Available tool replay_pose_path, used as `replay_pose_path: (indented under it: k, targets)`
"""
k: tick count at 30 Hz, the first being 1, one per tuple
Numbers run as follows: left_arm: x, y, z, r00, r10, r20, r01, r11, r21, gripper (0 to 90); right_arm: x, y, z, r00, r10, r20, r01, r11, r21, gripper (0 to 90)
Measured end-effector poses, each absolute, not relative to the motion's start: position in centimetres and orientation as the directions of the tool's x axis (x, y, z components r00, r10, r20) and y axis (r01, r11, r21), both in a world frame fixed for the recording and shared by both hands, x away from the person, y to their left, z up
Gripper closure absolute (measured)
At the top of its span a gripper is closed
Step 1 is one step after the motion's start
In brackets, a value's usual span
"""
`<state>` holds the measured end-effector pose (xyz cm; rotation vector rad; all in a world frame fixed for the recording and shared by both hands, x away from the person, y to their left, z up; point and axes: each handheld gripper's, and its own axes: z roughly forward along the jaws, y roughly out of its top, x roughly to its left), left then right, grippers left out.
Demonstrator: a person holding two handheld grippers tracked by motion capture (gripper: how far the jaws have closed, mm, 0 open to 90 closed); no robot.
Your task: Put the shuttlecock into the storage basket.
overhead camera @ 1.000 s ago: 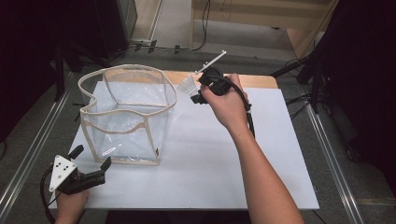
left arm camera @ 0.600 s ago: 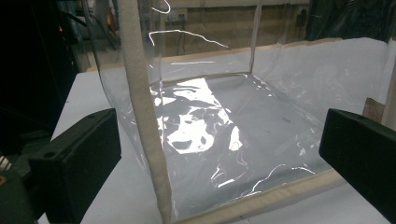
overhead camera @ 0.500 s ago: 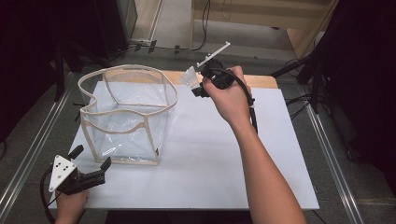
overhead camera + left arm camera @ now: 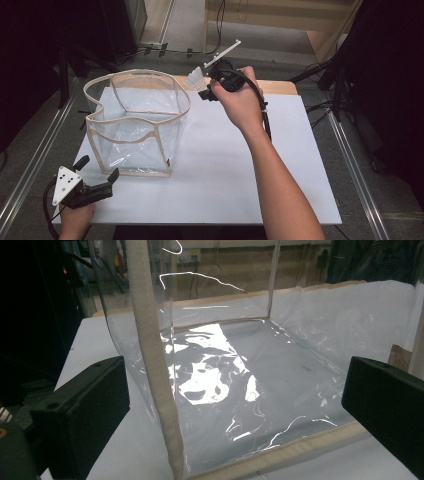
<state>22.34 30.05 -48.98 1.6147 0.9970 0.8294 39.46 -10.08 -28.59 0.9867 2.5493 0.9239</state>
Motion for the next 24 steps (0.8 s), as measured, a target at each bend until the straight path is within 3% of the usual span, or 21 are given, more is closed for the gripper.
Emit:
replay_pose_path:
  k: [24]
  targets:
    - [22.4, 30.1, -49.0, 0.421, 0.906, 0.038, 0.201, -0.134, 0.970, 0.0, 40.2, -5.8, -28.9, -0.785, 0.619, 0.005, 0.472, 0.593, 0.652, 62.7]
